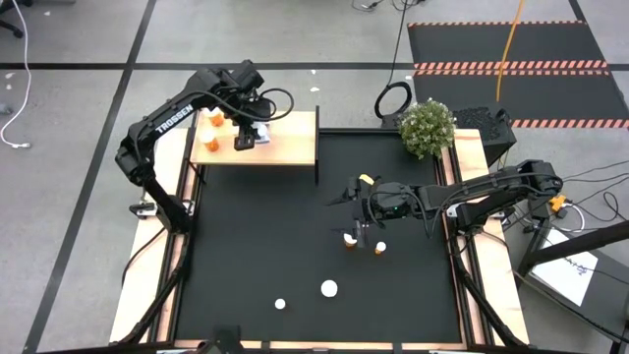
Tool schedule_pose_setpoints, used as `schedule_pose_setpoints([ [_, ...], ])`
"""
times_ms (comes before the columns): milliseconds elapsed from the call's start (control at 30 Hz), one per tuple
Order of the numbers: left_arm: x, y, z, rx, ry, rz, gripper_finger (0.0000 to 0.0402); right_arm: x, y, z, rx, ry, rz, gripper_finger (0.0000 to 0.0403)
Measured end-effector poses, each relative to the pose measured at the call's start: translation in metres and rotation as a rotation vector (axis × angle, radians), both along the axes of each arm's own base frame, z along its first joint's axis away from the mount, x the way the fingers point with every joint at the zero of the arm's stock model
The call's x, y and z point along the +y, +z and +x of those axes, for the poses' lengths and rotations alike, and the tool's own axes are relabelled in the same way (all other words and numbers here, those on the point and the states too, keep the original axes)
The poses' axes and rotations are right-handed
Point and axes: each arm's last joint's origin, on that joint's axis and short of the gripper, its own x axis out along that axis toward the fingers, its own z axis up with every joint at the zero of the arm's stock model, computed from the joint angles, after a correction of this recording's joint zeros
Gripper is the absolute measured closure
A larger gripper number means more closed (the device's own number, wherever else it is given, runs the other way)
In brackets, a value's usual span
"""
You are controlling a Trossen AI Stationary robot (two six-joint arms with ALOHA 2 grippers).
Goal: Pick and place medicine bottles onto shelf by color
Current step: Put the white pill bottle on the shelf aligned with the other white pill bottle
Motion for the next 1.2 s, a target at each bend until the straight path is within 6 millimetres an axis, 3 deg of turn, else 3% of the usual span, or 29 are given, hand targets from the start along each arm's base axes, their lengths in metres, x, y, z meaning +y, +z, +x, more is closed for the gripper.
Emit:
schedule_pose_setpoints([
  [633, 0.002, -0.001, -0.004, 0.012, -0.008, -0.008, 0.0218, 0.000, 0.000, 0.000, 0.000, -0.001, 0.003, 0.0094],
  [867, 0.002, -0.024, -0.004, 0.076, -0.003, -0.032, 0.0218, 0.000, 0.000, 0.000, 0.000, -0.001, 0.003, 0.0094],
  [1200, 0.003, -0.024, -0.001, 0.075, 0.002, -0.002, 0.0218, 0.000, 0.000, 0.000, 0.000, 0.000, 0.001, 0.0094],
])
